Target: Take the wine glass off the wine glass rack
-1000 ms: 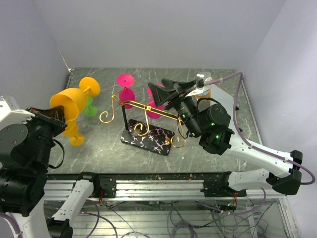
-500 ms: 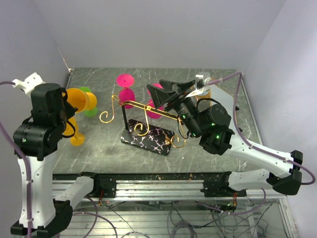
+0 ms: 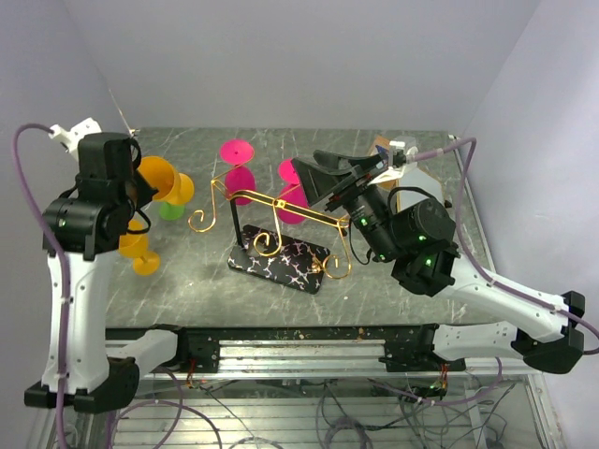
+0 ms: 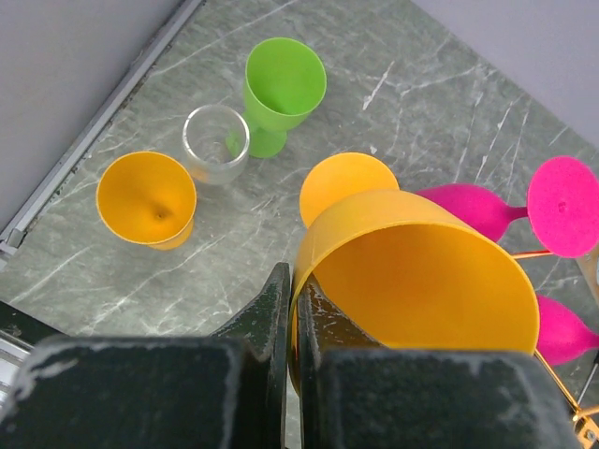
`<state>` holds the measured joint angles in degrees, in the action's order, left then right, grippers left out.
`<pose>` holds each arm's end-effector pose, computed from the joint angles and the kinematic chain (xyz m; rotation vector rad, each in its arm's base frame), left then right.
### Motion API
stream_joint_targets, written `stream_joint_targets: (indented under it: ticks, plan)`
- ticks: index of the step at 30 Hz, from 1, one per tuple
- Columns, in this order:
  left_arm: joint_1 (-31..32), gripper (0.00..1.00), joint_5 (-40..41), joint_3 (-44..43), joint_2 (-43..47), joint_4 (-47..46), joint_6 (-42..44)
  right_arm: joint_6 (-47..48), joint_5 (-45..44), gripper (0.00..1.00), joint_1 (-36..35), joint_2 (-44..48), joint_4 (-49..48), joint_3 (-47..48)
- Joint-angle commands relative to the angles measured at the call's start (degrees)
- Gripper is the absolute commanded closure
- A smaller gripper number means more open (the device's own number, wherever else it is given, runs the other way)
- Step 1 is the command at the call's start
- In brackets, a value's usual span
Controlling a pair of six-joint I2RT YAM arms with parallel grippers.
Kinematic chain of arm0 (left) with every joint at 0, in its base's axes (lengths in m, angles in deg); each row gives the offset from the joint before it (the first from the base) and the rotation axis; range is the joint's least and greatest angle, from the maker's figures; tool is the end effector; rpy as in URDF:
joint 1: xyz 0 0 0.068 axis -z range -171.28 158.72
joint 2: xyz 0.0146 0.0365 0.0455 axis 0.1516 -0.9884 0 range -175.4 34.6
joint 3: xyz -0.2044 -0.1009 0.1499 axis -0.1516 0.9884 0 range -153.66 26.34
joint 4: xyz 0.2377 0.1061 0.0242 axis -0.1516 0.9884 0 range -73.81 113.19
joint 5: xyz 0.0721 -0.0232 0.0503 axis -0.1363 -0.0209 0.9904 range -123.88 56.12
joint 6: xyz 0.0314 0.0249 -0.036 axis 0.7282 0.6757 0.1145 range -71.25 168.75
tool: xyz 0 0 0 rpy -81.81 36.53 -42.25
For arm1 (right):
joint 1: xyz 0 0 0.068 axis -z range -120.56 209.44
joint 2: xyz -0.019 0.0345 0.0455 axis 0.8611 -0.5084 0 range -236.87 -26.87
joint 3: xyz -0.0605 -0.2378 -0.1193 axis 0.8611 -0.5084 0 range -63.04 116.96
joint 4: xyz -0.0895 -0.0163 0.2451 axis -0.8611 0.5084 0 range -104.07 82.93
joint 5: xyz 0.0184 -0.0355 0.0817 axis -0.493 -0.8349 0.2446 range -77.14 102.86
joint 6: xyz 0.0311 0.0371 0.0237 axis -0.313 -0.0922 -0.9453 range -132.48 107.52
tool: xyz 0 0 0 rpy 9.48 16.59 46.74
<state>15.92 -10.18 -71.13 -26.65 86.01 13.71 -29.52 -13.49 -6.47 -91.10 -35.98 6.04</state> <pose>0.1446 -0.0037 0.4791 -0.7307 1.9712 0.0053 0.1119 0.2116 0.4794 -0.0768 1.2139 1.0236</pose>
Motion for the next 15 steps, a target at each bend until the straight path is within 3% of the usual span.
stream_joint_targets:
  ticks: [1, 15]
  plan:
    - [0.0, 0.93, -2.4, -2.3, -3.9, -1.7, 1.5, 0.1, -1.4, 0.41, 0.1, 1.3, 0.7, -0.8]
    - [-3.3, 0.93, -9.2, 1.9, -14.9, -7.2, 6.0, 10.2, -6.6, 0.41, 0.1, 3.9, 4.7, -2.2]
